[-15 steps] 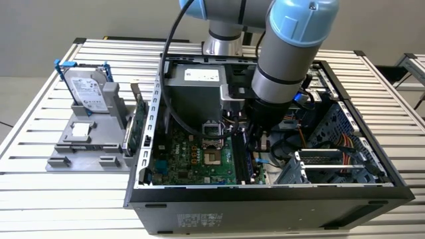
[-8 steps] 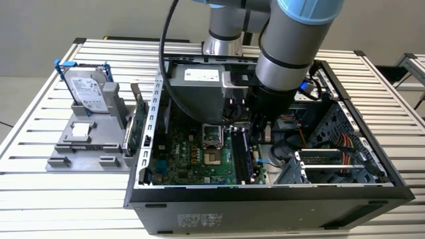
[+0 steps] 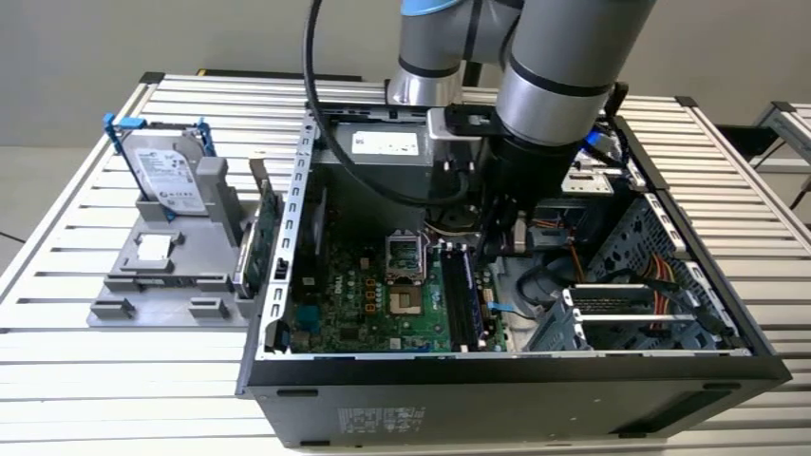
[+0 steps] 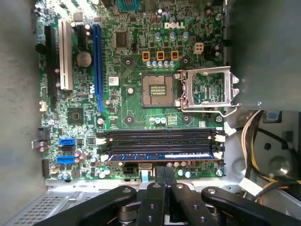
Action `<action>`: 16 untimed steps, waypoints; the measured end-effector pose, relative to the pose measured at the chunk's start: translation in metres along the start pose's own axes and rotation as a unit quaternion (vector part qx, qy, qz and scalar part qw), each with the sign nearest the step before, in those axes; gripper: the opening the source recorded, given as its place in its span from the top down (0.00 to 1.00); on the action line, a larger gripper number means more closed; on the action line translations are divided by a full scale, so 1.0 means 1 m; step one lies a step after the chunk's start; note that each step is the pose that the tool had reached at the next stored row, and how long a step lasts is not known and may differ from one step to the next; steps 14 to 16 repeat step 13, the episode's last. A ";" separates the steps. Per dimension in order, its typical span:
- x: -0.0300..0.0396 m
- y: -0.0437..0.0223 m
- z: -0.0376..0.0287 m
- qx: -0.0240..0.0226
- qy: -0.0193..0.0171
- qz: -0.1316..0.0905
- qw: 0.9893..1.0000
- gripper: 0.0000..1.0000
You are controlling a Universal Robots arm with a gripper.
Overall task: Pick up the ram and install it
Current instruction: 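Press down the ram until it locks into place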
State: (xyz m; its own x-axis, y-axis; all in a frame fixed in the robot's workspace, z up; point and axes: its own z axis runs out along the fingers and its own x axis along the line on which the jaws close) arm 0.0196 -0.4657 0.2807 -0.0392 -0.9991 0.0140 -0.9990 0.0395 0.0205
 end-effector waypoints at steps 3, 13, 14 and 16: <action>0.0001 0.0002 -0.0084 0.000 0.000 0.000 1.000 1.00; 0.0002 0.0003 -0.0175 0.000 0.000 0.000 1.000 1.00; 0.0002 0.0003 -0.0175 0.000 0.000 0.000 1.000 1.00; 0.0002 0.0003 -0.0175 0.000 0.000 0.000 1.000 1.00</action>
